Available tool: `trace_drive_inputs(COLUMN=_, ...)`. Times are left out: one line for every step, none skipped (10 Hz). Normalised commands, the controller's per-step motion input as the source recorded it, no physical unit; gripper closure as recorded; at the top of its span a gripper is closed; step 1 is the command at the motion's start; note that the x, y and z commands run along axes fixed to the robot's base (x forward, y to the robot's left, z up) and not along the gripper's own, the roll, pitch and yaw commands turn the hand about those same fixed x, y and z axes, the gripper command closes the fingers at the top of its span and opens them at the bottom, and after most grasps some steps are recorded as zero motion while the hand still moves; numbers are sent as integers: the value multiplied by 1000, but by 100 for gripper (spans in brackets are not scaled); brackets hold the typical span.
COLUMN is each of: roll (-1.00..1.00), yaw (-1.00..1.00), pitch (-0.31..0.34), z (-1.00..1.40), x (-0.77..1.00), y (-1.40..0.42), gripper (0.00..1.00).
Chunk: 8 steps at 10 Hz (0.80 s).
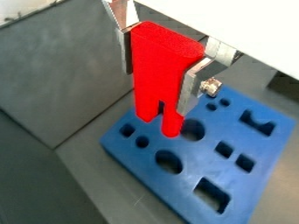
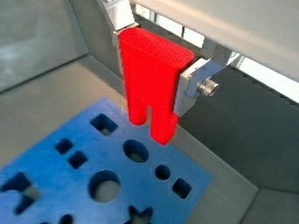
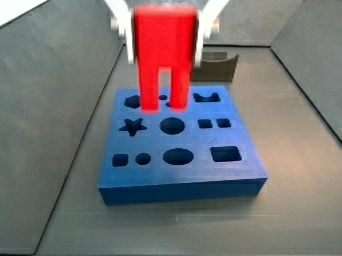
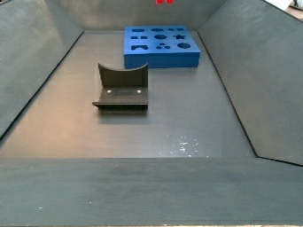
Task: Pick up the square-circle object. Move up. Rotate the square-circle object. Move to above the board. Insert the square-circle object.
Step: Insert the square-circle object.
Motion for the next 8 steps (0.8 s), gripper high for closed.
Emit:
trace_drive_inputs(roll=0, yaw=394, pitch=-24, z=-460, x=0, y=-177, gripper=100)
trace_drive_inputs(roll=0, yaw=311, pitch=-63, z=-169, x=17, y=0, gripper=100)
trace_drive_inputs(roll=0, yaw=511, pitch=-73, z=-166, x=-71, y=37, gripper=100)
trace_drive_inputs(roll=0, yaw=617, pitch=-89, z=-123, x=-123, y=57, gripper=100)
trace_drive_inputs(roll=0, yaw=380, pitch=-63, z=-80, x=-97, y=0, gripper=100)
trace_drive_inputs(roll=0, yaw=389, pitch=-54, z=-89, x=-46, y=11, gripper=100)
trace_drive_inputs(roll=0, yaw=86, pitch=-34, z=-86, x=0, y=0, gripper=100)
trace_drive_inputs(roll=0, yaw=-34, pitch=0, z=-86, x=0, y=283, gripper=100)
